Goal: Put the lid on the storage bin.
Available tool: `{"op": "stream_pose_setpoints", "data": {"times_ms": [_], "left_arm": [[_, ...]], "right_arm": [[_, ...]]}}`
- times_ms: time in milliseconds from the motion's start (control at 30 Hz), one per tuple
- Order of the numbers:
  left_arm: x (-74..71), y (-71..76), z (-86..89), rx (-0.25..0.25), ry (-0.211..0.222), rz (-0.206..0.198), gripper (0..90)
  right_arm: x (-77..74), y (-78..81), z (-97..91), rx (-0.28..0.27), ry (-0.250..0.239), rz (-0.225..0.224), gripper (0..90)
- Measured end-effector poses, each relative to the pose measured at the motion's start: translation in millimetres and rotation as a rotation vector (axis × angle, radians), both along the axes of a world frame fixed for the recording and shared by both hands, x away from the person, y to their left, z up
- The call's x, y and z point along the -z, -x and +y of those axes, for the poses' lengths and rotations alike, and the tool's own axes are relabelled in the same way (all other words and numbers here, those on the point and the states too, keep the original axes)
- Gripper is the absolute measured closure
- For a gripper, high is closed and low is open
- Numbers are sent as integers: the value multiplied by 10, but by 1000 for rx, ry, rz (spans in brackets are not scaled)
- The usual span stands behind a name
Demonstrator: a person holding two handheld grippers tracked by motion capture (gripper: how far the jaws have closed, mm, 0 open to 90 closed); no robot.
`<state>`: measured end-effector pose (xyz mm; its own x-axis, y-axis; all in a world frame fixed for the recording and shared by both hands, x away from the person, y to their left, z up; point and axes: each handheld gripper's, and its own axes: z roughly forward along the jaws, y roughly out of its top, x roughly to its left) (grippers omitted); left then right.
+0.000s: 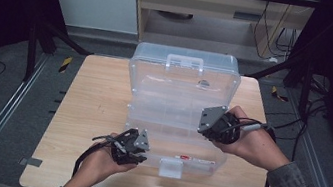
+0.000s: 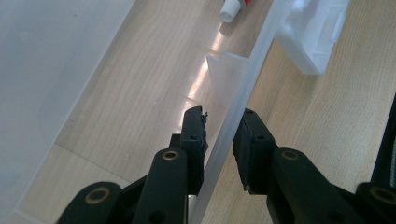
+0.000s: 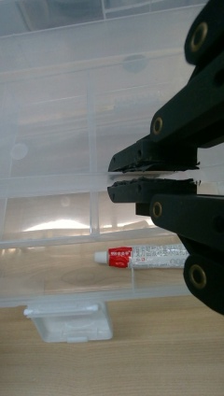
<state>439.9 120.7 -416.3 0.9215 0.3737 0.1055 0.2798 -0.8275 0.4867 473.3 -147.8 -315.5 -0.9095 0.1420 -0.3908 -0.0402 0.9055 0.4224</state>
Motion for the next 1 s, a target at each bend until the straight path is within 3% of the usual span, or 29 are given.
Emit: {"op": "stream_pose_setpoints", "data": {"times_ms": [500,567,1000], "left_arm": [[1,-5,-4,16,-4,-31,731],[10,24,-5,-16,11,-5,730],[20,27,5,-15,22,-17,724]], "right_arm": [[-5,-6,0,1,2,3,842],[-2,-2,-1,-3,3,5,843],[24,36,-17,-5,2,10,846]]}}
